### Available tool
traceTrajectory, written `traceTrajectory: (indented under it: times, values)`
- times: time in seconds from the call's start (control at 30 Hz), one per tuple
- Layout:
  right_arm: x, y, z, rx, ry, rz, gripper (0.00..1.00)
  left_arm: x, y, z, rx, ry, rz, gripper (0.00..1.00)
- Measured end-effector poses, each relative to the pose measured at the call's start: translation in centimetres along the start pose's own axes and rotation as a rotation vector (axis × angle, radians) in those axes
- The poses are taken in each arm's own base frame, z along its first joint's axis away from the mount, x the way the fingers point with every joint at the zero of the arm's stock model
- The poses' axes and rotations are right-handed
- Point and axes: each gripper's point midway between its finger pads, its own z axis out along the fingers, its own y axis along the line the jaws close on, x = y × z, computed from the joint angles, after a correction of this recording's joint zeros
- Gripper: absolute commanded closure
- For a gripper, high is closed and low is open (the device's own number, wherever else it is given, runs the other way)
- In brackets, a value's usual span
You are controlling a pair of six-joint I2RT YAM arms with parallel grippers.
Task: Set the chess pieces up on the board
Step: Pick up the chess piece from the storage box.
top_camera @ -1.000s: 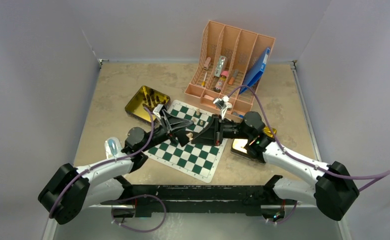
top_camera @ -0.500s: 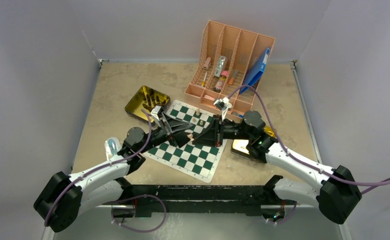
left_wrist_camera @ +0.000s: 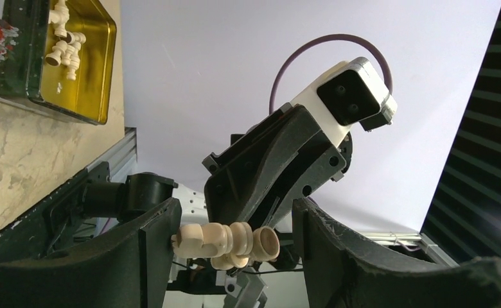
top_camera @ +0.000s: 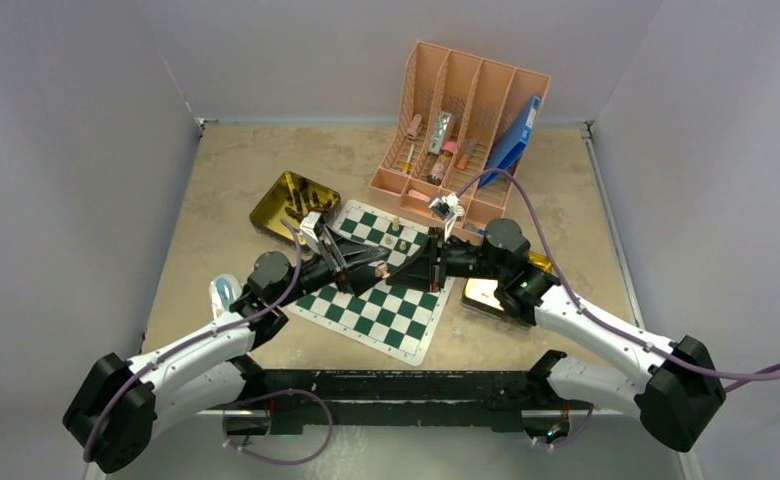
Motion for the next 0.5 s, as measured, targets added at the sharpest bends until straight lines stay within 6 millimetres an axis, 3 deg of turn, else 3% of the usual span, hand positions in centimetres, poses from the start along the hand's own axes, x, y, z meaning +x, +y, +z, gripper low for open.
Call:
traceTrajectory:
  times: [0.5]
  values:
    - [-0.8, -1.9, -0.8, 0.111, -0.049, 0.004, 1.0, -0.1, -0.5, -0.4, 0.008, -0.018, 0.011, 0.38]
